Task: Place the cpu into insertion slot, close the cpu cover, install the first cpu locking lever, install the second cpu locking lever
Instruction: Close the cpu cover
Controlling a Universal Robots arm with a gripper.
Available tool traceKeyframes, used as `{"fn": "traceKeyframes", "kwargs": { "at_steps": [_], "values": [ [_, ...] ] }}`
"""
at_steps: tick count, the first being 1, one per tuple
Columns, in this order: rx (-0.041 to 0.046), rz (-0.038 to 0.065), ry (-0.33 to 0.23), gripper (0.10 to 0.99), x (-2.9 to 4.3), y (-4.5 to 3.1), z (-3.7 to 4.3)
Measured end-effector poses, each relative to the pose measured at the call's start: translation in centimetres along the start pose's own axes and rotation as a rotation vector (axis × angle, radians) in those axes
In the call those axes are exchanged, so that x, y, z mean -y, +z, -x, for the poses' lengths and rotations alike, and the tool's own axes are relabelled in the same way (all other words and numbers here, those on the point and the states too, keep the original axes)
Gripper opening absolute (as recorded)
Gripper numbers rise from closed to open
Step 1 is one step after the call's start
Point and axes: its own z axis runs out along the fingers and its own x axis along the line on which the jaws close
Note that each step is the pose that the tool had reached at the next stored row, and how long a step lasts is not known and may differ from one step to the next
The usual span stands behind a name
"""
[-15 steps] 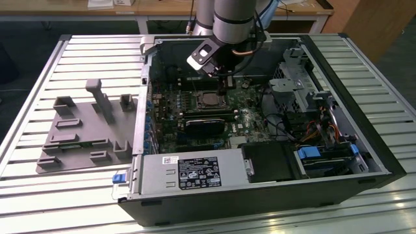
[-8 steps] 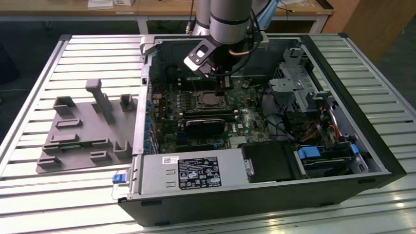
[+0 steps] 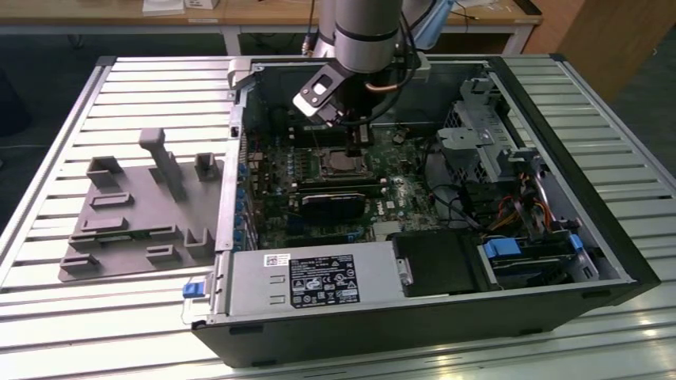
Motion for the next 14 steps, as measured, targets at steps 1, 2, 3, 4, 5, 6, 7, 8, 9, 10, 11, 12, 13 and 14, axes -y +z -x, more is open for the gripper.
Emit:
{"fn": "traceKeyframes", "kwargs": {
  "at_steps": [1,2,3,4,5,6,7,8,9,10,11,12,13,14],
  "values": [
    [0.0005,0.000,0.000,0.102,0.12,0.04,-0.04],
    [0.0013,0.001,0.000,0.102,0.24,0.08,-0.08],
    [0.0019,0.001,0.000,0.102,0.37,0.11,-0.12],
    [0.0029,0.001,0.000,0.102,0.52,0.14,-0.17],
    [0.0038,0.001,0.000,0.102,0.69,0.17,-0.20],
    [0.0044,0.001,0.000,0.102,0.86,0.20,-0.22],
    [0.0049,0.002,0.000,0.102,0.98,0.22,-0.24],
    [0.0053,0.002,0.000,0.102,1.01,0.23,-0.25],
    [0.0054,0.002,-0.001,0.102,1.01,0.25,-0.25],
    [0.0055,0.002,-0.006,0.102,1.01,0.26,-0.25],
    [0.0056,0.002,-0.015,0.102,1.01,0.26,-0.25],
    [0.0057,0.002,-0.027,0.102,1.01,0.28,-0.25],
    [0.0066,0.002,-0.041,0.102,1.00,0.29,-0.26],
    [0.0091,0.001,-0.054,0.102,1.01,0.30,-0.26]
  ]
}}
